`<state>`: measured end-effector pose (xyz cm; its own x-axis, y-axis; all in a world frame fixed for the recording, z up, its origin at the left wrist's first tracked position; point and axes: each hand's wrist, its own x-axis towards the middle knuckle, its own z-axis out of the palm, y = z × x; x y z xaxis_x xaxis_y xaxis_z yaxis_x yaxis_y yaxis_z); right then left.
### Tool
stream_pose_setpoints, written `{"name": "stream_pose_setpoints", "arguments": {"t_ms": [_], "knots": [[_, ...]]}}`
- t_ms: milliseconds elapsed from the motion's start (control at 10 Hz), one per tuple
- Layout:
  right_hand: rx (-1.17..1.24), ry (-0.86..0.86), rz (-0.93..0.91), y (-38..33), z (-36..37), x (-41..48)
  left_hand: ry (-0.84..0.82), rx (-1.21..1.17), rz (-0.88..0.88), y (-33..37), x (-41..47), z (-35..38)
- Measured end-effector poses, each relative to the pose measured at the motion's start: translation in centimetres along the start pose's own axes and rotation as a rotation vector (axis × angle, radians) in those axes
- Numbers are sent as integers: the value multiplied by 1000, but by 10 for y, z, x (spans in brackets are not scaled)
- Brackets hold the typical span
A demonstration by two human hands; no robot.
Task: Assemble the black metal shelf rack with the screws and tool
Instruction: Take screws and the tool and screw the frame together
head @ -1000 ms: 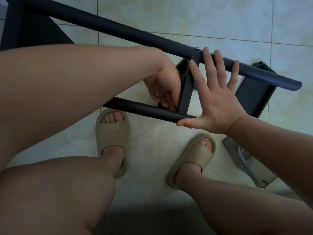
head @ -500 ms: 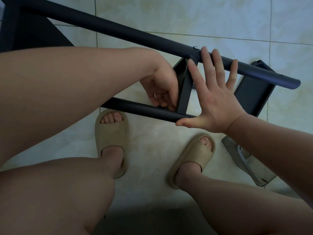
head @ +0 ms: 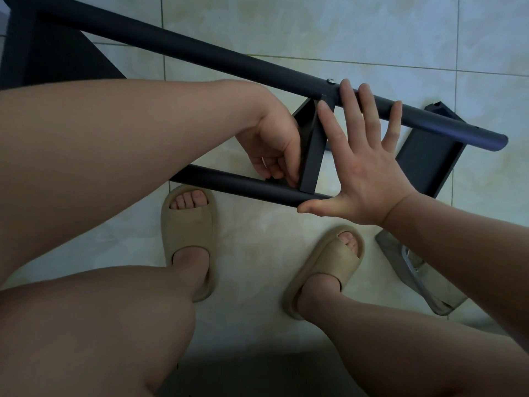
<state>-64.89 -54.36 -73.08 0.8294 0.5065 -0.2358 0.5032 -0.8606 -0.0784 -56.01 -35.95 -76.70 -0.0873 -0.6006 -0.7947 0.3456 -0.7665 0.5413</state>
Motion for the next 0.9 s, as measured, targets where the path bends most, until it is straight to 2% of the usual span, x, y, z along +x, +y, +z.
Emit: {"name": "stream_pose_setpoints", "arguments": {"t_ms": [200, 900], "knots": [[1, 0, 2, 0, 0, 0, -89, -36, 7, -2, -2, 1], [-2, -7, 1, -1, -1, 0, 2, -4, 18, -1, 0, 3]]}}
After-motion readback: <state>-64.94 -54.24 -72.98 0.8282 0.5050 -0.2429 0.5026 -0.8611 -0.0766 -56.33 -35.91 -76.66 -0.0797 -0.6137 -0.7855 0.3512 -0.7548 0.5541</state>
